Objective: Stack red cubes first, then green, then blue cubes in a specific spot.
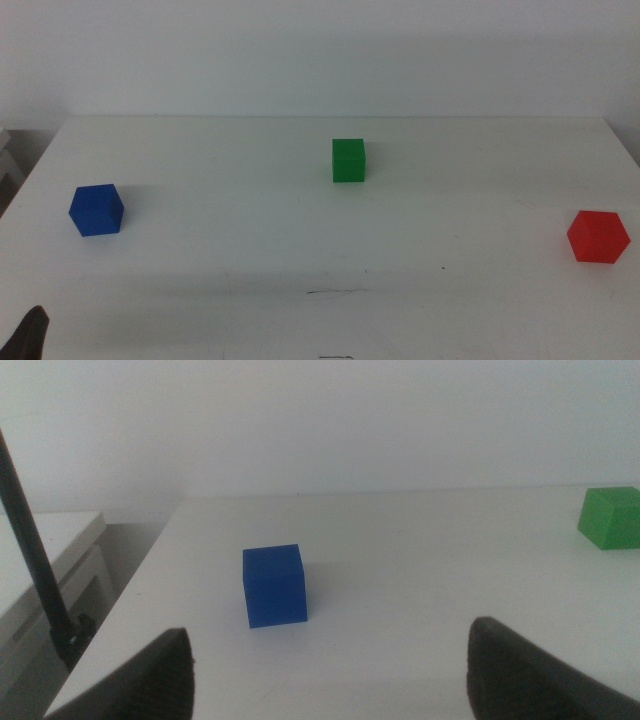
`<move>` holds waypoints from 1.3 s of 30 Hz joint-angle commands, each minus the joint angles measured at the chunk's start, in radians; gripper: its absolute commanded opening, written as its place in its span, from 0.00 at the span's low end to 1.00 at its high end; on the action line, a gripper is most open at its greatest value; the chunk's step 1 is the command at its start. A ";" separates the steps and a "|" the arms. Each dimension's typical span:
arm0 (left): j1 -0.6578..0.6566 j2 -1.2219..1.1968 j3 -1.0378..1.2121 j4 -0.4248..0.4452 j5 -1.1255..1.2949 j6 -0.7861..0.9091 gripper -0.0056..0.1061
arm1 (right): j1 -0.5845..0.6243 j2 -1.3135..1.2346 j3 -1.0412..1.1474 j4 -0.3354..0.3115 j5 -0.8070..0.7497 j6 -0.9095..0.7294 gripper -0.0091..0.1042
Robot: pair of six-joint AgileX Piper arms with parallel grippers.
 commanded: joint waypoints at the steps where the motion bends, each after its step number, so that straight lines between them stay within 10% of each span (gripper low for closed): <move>1: -0.002 -0.019 -0.002 -0.010 -0.072 -0.008 0.89 | -0.004 0.093 -0.084 0.002 0.047 0.073 0.88; 39: -0.002 -0.019 -0.002 -0.010 -0.072 -0.008 0.89 | -0.139 0.832 -0.339 -0.086 0.033 0.060 0.88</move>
